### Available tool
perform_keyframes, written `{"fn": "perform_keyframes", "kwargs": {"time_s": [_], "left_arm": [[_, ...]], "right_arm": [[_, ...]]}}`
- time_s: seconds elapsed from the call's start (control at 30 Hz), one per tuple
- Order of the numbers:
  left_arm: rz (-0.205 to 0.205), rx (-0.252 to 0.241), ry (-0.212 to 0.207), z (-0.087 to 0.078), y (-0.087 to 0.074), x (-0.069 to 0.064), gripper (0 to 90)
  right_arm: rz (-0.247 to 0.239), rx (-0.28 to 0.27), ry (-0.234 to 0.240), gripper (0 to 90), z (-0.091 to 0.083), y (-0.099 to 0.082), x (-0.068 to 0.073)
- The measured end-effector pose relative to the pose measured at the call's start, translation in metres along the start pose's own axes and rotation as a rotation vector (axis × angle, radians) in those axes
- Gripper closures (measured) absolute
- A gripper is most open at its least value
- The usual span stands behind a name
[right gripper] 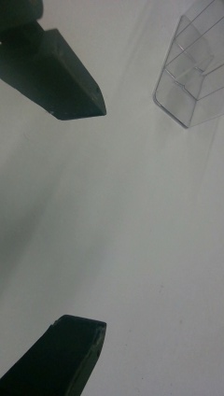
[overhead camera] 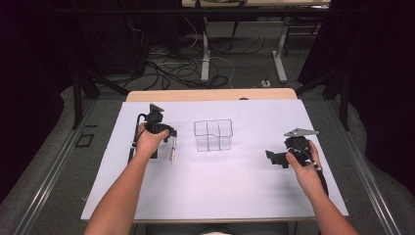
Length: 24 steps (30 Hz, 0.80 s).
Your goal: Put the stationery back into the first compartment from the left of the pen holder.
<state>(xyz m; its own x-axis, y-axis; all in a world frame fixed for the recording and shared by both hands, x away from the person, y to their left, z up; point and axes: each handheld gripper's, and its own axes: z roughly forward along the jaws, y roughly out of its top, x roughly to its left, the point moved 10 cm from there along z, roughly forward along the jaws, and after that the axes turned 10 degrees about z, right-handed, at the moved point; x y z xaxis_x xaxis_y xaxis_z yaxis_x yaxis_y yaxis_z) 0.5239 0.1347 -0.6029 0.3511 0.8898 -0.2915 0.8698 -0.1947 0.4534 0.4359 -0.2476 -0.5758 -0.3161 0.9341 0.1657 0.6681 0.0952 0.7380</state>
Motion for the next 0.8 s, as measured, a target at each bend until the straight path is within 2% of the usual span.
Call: {"fn": "perform_keyframes", "kwargs": {"time_s": [0.2, 0.3, 0.33, 0.37, 0.47, 0.5, 0.8], "left_arm": [[-0.017, 0.027, -0.008, 0.007, -0.002, 0.001, 68.9], [-0.010, 0.049, -0.004, 0.010, -0.004, 0.003, 70.0], [-0.025, 0.047, -0.008, 0.012, -0.004, 0.002, 70.5], [-0.013, 0.057, -0.003, 0.012, -0.005, 0.004, 70.7], [-0.032, 0.064, -0.006, 0.015, -0.006, 0.003, 70.9], [-0.024, 0.066, 0.000, 0.015, -0.006, 0.004, 71.1], [-0.052, 0.092, -0.005, 0.018, -0.009, 0.003, 73.7]], "right_arm": [[-0.004, 0.002, 0.004, 0.0, 0.001, -0.001, 0.000], [-0.004, 0.003, 0.001, 0.0, 0.001, -0.001, 0.000], [-0.004, 0.002, 0.002, 0.0, 0.001, -0.001, 0.000], [-0.007, 0.002, 0.003, 0.1, 0.001, -0.001, 0.000], [-0.009, 0.004, 0.004, 0.1, 0.001, -0.001, 0.000], [-0.008, 0.005, 0.005, 0.1, 0.001, -0.001, 0.000], [-0.009, 0.009, 0.005, 0.6, 0.001, -0.002, 0.000]]}}
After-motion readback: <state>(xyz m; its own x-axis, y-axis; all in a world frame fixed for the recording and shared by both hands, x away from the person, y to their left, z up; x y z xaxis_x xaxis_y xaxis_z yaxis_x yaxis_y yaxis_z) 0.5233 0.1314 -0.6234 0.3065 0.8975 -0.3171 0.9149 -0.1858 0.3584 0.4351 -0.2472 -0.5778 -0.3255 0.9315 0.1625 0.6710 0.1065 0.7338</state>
